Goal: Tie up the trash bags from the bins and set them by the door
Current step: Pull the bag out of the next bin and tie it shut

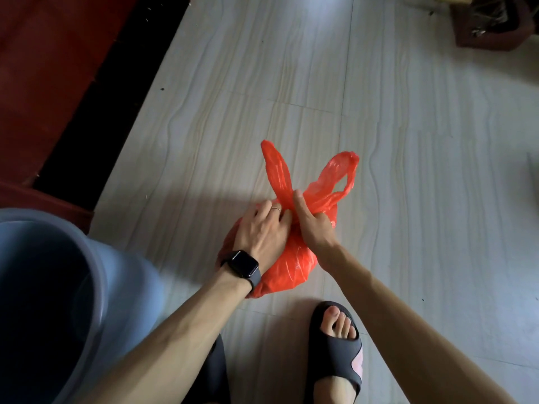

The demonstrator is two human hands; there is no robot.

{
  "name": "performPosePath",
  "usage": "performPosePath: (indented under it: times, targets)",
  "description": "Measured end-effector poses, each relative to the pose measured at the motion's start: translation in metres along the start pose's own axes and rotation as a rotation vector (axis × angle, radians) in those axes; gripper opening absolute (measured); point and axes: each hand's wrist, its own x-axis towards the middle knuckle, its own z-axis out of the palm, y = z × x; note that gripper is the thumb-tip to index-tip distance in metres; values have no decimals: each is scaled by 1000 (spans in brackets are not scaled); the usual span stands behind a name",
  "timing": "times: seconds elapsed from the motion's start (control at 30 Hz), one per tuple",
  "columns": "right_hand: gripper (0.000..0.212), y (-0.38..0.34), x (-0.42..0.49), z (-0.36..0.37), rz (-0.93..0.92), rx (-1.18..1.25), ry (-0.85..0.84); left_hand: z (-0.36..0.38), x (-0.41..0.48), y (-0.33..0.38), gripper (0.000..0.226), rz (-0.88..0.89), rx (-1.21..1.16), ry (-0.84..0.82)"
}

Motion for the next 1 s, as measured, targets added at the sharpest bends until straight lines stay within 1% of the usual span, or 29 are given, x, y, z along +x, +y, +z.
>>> performPosePath:
  times: [0.03, 0.07, 0.17, 0.2, 0.27, 0.3, 0.37, 0.43, 0.5, 0.57, 0.67, 0.73, 0.77, 0.8, 0.83, 0.87, 0.93, 1.0]
  targets:
    - [54, 0, 3, -2, 19, 0, 49, -1, 1, 3, 27, 10, -25, 2]
    - [52, 1, 5, -3, 49, 14, 80, 0, 2, 4, 27, 22, -56, 11]
    - [61, 6, 9, -8, 160, 120, 80, 11, 0, 0, 17, 80, -229, 16]
    - [58, 5, 7, -9, 199, 186, 62, 13, 0, -2, 14, 69, -284, -4]
    - [51, 8, 8, -13, 235, 308, -2, 14, -2, -4, 26, -2, -386, -26]
    - [48, 9, 8, -14, 232, 348, -59, 11, -2, -4, 30, -55, -462, -31]
    - [49, 11, 9, -18, 240, 386, -182, 3, 0, -4, 27, -150, -607, -61]
    - [46, 12, 8, -22, 247, 385, -268, -1, 6, -8, 23, -246, -712, -151]
    - [39, 14, 7, -26, 235, 378, -343, -1, 12, -15, 24, -312, -772, -274]
    - [33, 17, 6, -30, 217, 369, -417, 0, 20, -23, 30, -337, -820, -431]
    - [29, 18, 3, -34, 178, 364, -497, 0, 33, -35, 28, -376, -906, -685]
    - [22, 17, 2, -37, 150, 351, -559, 3, 38, -42, 25, -412, -1000, -779]
    - [19, 18, 2, -39, 141, 368, -588, 5, 39, -43, 20, -428, -1060, -806]
    - [27, 19, 1, -40, 132, 400, -617, 7, 40, -43, 12, -447, -1141, -827]
    - [38, 22, 3, -41, 129, 426, -630, 9, 41, -42, 5, -466, -1222, -842]
    - [42, 24, 4, -41, 117, 450, -648, 10, 42, -42, 6, -480, -1279, -856]
    - [43, 28, 3, -41, 92, 451, -649, 12, 42, -44, 7, -508, -1318, -882]
    - [56, 31, 4, -41, 80, 435, -641, 9, 43, -47, 6, -539, -1341, -927]
